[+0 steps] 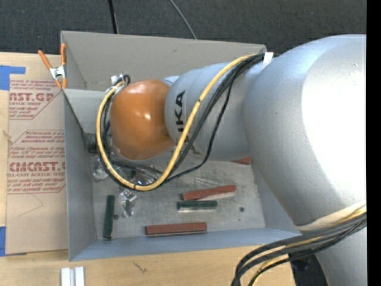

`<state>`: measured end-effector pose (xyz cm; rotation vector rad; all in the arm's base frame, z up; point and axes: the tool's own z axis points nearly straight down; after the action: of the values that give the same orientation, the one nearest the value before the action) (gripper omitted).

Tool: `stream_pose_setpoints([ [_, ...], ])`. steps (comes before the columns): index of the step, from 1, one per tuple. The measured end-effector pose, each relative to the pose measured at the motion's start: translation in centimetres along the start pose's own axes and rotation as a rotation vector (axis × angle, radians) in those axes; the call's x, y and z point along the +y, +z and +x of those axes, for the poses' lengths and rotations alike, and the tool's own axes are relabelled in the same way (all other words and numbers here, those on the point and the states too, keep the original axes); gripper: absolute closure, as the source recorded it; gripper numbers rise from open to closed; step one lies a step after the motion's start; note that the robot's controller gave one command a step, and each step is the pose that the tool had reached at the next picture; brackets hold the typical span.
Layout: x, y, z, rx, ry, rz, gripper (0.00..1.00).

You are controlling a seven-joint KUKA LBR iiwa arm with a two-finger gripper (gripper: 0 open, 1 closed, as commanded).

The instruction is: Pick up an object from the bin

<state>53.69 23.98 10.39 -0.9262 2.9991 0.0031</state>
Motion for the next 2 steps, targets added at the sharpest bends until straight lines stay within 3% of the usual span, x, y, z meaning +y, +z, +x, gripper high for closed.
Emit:
stream_pose_setpoints([
  [1, 2.03, 2.88, 3.19, -0.013, -0.264, 0.007, 1.0],
  [2, 2.0, 2.84, 3.17, -0.013, -0.261, 0.006, 1.0],
])
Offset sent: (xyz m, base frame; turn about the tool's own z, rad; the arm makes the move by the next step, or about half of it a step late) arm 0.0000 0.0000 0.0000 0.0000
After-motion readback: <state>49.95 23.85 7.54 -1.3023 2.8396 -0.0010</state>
